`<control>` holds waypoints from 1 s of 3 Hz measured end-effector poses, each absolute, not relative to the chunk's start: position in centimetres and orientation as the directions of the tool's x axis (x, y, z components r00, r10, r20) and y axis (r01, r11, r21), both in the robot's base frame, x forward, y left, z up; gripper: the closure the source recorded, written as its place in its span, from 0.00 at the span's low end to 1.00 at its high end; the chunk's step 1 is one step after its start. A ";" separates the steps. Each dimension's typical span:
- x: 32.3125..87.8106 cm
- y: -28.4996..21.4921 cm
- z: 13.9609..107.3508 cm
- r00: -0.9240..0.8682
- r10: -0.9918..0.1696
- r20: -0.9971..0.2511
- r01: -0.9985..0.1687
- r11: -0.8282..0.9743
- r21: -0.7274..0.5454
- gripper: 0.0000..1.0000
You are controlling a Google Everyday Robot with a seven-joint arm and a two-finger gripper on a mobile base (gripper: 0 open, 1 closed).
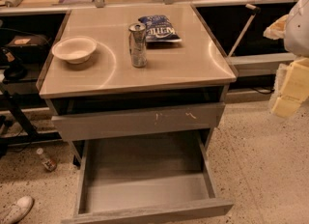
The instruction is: Place redbull can into middle drawer
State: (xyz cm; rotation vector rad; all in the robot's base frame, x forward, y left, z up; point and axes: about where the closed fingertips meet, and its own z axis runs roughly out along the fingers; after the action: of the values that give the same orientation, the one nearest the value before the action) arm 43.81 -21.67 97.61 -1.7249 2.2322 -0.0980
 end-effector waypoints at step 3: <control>46.9 -19.1 95.3 -0.229 -0.942 -0.247 -0.944 0.276 -0.178 0.00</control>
Offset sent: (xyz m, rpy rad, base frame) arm 0.0270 0.0269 -0.0259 0.0585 0.0652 0.0032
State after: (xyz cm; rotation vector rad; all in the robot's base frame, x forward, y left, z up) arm 46.89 -19.11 95.33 -1.7241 2.2469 0.0133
